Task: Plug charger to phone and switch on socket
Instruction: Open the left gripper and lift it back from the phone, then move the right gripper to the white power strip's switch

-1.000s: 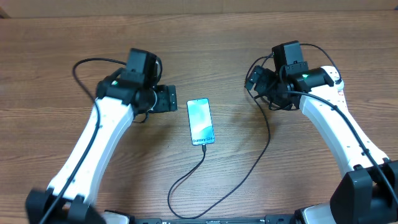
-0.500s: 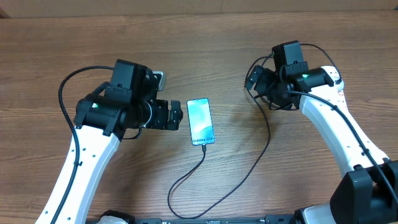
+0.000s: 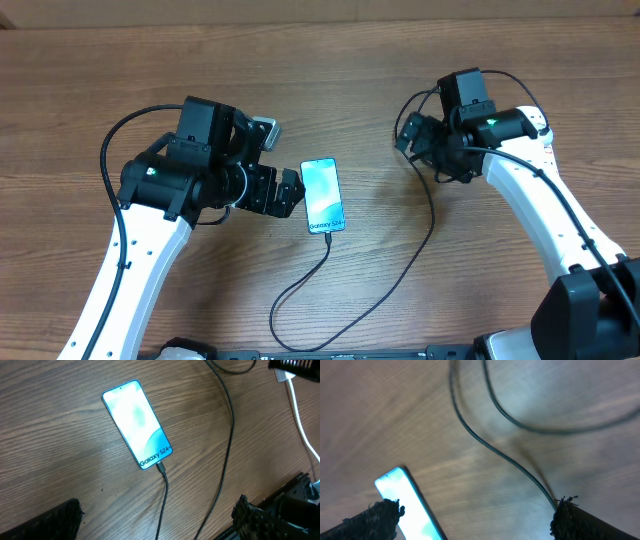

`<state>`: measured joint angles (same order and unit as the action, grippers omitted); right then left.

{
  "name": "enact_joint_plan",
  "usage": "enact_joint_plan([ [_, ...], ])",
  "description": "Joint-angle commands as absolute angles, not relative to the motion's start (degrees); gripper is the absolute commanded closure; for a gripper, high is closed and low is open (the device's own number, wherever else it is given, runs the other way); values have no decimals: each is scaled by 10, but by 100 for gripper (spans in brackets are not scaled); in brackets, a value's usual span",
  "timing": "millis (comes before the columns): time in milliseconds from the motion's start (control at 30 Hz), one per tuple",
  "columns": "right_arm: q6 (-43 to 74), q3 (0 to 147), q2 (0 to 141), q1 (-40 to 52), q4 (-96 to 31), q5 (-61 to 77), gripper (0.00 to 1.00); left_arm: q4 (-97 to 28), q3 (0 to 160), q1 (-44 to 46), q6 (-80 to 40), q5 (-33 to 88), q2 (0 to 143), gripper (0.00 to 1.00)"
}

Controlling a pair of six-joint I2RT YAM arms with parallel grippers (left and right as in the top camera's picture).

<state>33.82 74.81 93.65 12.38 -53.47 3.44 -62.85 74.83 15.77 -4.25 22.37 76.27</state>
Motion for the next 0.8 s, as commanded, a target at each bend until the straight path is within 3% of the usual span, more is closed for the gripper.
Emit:
enact_joint_plan([
  [0, 295, 804, 928, 93, -578, 41, 0, -627, 757, 162, -30, 234, 753, 1],
  [233, 187, 891, 928, -13, -650, 52, 0, -628, 757, 162, -30, 234, 753, 0],
  [767, 14, 891, 939, -306, -615, 197, 0, -628, 757, 162, -30, 234, 753, 0],
])
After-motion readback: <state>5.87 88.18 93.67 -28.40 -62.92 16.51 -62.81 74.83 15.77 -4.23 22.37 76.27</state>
